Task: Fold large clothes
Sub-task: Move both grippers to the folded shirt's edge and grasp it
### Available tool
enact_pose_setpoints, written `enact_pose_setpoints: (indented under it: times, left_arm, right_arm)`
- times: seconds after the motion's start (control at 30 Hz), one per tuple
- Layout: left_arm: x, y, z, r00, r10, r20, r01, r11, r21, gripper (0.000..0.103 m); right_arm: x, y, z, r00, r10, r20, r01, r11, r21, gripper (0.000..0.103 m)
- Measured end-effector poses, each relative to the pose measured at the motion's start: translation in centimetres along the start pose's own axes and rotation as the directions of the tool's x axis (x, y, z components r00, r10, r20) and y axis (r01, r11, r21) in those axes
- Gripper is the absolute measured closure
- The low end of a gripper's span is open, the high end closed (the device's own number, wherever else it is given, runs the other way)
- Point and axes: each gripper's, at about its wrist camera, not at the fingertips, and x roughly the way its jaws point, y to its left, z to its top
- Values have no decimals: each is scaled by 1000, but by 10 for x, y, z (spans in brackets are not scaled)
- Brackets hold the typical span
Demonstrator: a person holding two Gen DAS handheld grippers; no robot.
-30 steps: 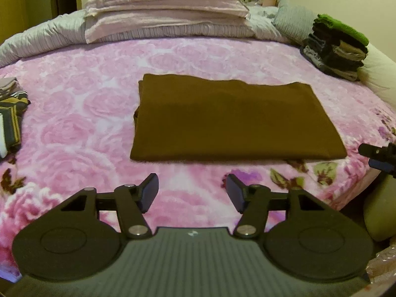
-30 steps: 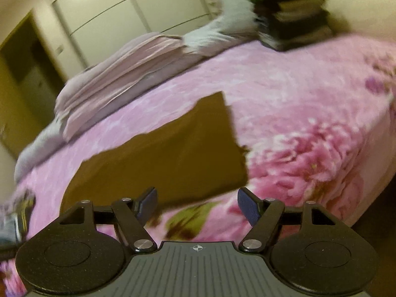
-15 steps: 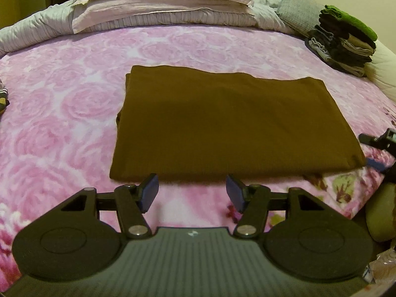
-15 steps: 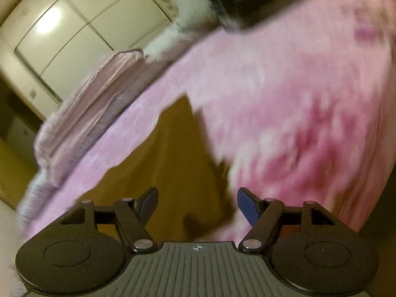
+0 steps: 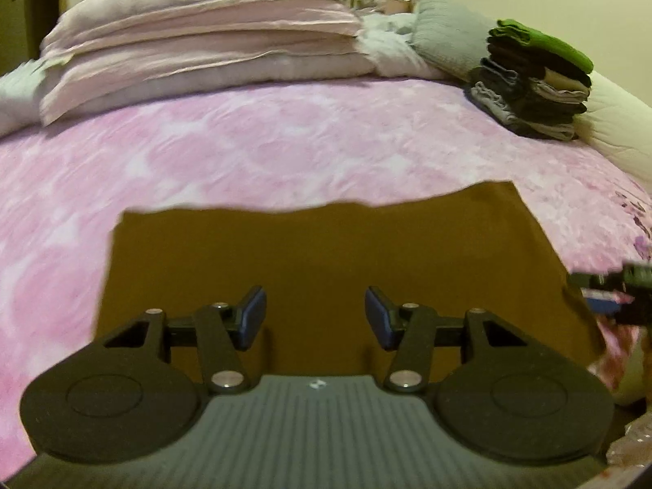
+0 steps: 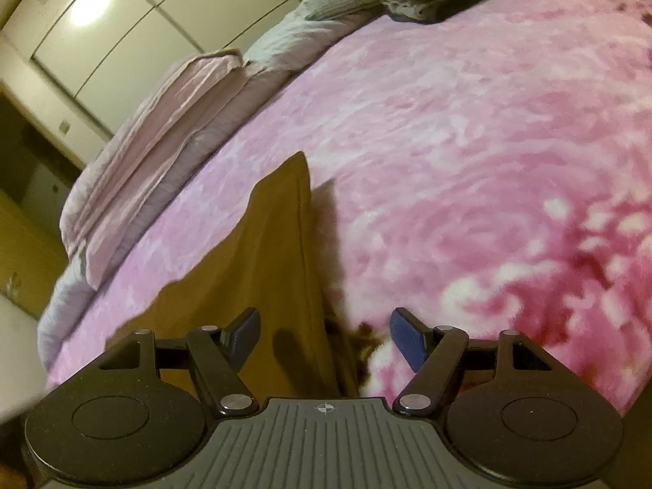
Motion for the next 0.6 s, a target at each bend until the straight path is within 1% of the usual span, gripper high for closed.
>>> enact_pose_setpoints:
  times: [0.03,0.13,0.2,0.23,0.27,0.3,0.33,0.4,0.43,0.47,0.5,0.6]
  left_arm:
    - [9,-5,4,1000,4,0,-4,1000,13,55]
    - [41,-22,8,998,52,-32,-49,997,65,55]
    - [59,-27,1,994,74,-80,-67,994,90,56]
    - [60,-29,-2,995,83,-56,-76,992,104,56]
    - [59,-32,-3,995,90,-51,-83,989,122,56]
    - [58,-30,-3,995,86,-54,-79,990,120,56]
    - [55,-25,-1,996,68,-66,-62,994,92,57]
    - [47,-9,3,997,21,-78,-21,1000,6,59]
    - [40,1,5,997,-3,-76,0,999,-45,63]
    - [32,12,5,997,-19,-73,12,996,-91,64]
    - [23,23,3,997,-22,-68,13,992,-129,64]
    - [-8,56,-8,998,-22,-59,8,976,-218,64]
  right_arm:
    - [2,2,-1,1000,2,-4,-2,1000,-16,35]
    - [1,-1,-3,999,34,-17,-34,999,-21,36]
    - [2,-4,-3,998,53,-18,-53,999,-12,36]
    - [2,-5,-3,998,61,-22,-62,998,-9,36]
    - [4,-5,-2,997,69,-27,-70,998,-8,37]
    - [6,-5,0,996,78,-34,-78,997,-9,37]
    - [9,-5,2,995,86,-45,-87,996,-12,37]
    - [18,-4,7,991,119,-69,-121,992,-26,37]
    - [22,-4,8,988,131,-79,-133,991,-24,37]
    - [25,-5,11,984,151,-90,-154,988,-18,37]
    - [28,-7,13,978,180,-107,-182,983,-8,37]
    - [31,-10,14,963,229,-144,-232,973,-3,38]
